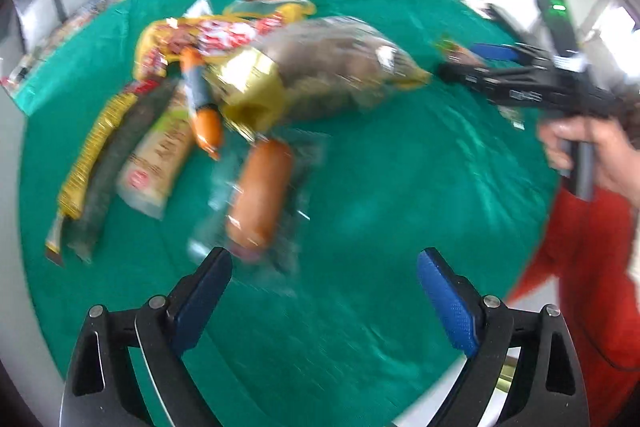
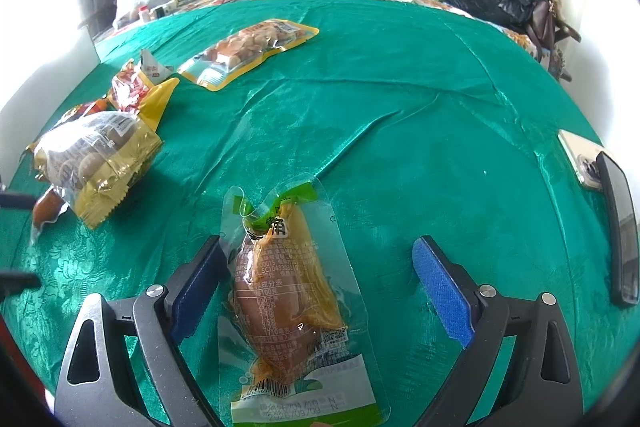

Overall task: Organize snacks
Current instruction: 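Grasp the vacuum-packed sausage with the left gripper while the right gripper holds the meat pack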

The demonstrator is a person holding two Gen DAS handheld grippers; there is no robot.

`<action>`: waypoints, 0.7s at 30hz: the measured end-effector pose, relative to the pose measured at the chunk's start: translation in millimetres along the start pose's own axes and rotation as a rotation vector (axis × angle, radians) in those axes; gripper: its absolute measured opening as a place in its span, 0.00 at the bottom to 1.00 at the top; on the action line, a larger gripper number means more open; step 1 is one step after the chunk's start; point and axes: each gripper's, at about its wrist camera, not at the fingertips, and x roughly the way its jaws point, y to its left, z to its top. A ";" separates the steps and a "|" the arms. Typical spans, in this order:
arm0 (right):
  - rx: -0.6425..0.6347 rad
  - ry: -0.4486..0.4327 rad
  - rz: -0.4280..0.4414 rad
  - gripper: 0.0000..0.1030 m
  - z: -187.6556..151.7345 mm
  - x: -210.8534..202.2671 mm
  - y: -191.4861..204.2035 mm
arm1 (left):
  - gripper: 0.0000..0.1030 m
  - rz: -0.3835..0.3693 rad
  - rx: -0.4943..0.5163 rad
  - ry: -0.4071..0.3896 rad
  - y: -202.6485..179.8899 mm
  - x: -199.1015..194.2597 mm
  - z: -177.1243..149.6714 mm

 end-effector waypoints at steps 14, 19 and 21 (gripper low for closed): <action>-0.001 -0.001 -0.001 0.93 0.8 1.0 0.3 | 0.82 0.160 -0.001 0.041 6.5 22.0 36.3; -0.001 -0.001 -0.002 0.93 1.1 1.3 0.4 | 0.70 0.043 0.019 0.043 -10.7 3.9 24.0; -0.001 -0.001 -0.002 0.93 1.3 1.5 0.5 | 0.70 0.066 -0.014 0.029 -9.2 0.1 26.4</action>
